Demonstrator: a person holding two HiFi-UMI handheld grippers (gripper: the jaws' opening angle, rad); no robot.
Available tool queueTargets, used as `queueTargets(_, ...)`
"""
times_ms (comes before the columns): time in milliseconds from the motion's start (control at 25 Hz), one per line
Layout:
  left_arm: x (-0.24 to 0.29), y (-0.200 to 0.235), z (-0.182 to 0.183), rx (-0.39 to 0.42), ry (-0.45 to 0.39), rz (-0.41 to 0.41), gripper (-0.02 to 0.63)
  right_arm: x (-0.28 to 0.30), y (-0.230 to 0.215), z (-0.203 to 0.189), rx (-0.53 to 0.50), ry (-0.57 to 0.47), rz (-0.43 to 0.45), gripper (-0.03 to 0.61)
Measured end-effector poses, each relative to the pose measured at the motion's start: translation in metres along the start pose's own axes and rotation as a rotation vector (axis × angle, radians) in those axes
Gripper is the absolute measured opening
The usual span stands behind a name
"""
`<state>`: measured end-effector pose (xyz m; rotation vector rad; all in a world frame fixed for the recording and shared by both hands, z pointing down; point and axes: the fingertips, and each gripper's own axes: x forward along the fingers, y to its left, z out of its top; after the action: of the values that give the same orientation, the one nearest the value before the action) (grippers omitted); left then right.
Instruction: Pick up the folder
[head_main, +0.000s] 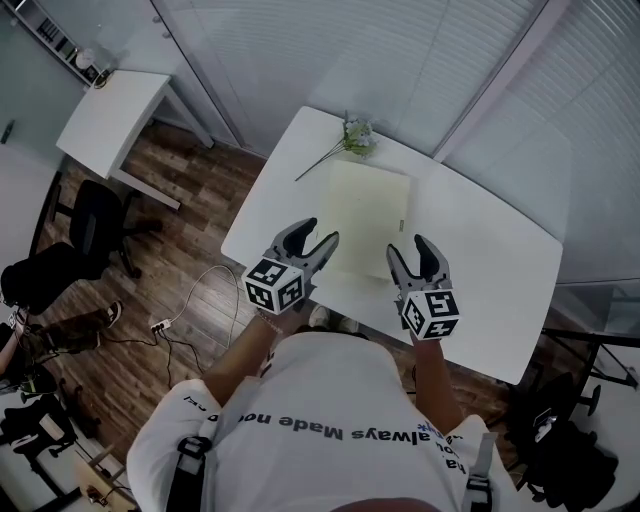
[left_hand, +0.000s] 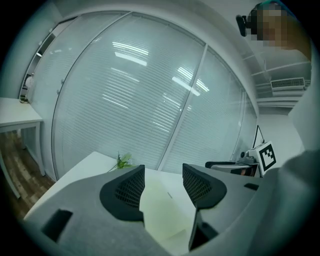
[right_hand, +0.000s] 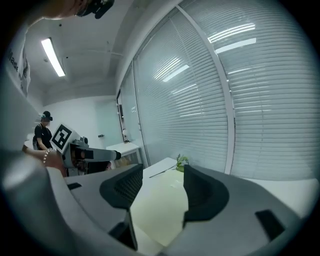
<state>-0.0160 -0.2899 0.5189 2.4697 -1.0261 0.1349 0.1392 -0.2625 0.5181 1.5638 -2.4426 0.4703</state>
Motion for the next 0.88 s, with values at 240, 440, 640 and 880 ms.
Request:
queueTargets(240, 0.020, 0.025, -0.040, -0.041, 0.080, 0.024, 0.250, 0.019, -0.014, -0.039, 0.025, 0.074, -0.001, 0.253)
queueTargets(440, 0.030, 0.043, -0.067, -0.076, 0.144, 0.040, 0.264, 0.033, -0.025, -0.067, 0.046, 0.135, -0.007, 0.267)
queueTargets(640, 0.040, 0.059, -0.095, -0.090, 0.200, 0.066, 0.281, 0.044, -0.040, -0.099, 0.069, 0.194, -0.016, 0.281)
queueTargets(880, 0.048, 0.082, -0.133, -0.153, 0.270, 0.076, 0.304, 0.058, -0.051, -0.136, 0.120, 0.258, -0.015, 0.291)
